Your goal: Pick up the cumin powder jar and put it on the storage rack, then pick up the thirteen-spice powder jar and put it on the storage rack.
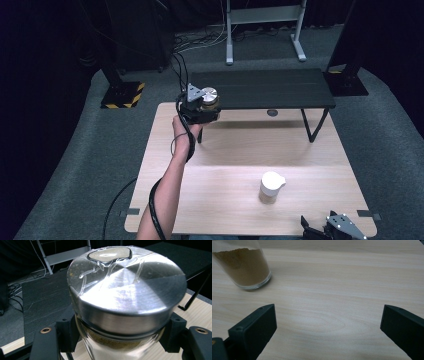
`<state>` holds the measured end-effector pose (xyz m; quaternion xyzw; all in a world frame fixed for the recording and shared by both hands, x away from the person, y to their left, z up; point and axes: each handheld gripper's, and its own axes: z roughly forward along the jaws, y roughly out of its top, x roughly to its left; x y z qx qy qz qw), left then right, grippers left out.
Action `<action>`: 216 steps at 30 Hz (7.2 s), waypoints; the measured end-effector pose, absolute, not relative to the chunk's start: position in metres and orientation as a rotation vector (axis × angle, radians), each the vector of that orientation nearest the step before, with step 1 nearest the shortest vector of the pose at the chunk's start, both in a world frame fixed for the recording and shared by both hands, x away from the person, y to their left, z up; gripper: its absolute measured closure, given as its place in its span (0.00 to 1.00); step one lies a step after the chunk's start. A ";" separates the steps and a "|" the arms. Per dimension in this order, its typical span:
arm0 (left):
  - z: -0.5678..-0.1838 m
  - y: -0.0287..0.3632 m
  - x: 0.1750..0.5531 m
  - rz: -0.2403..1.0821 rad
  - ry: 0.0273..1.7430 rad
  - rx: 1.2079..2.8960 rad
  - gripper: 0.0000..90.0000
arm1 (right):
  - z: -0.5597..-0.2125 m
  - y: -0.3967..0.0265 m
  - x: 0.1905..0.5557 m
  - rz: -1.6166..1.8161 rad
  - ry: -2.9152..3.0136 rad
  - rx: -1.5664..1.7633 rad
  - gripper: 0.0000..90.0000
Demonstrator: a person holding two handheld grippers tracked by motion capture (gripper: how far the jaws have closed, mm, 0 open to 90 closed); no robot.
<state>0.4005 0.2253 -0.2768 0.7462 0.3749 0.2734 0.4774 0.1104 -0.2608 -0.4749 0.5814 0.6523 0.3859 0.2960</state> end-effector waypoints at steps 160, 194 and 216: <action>-0.460 0.272 0.318 0.465 1.198 2.037 0.01 | -0.474 -0.238 0.125 1.075 1.796 1.455 0.00; -0.469 0.294 0.316 0.395 1.197 1.965 0.02 | -0.472 -0.234 0.113 1.072 1.743 1.504 0.00; -0.470 0.297 0.317 0.382 1.196 1.955 0.01 | -0.481 -0.224 0.107 1.100 1.682 1.476 0.00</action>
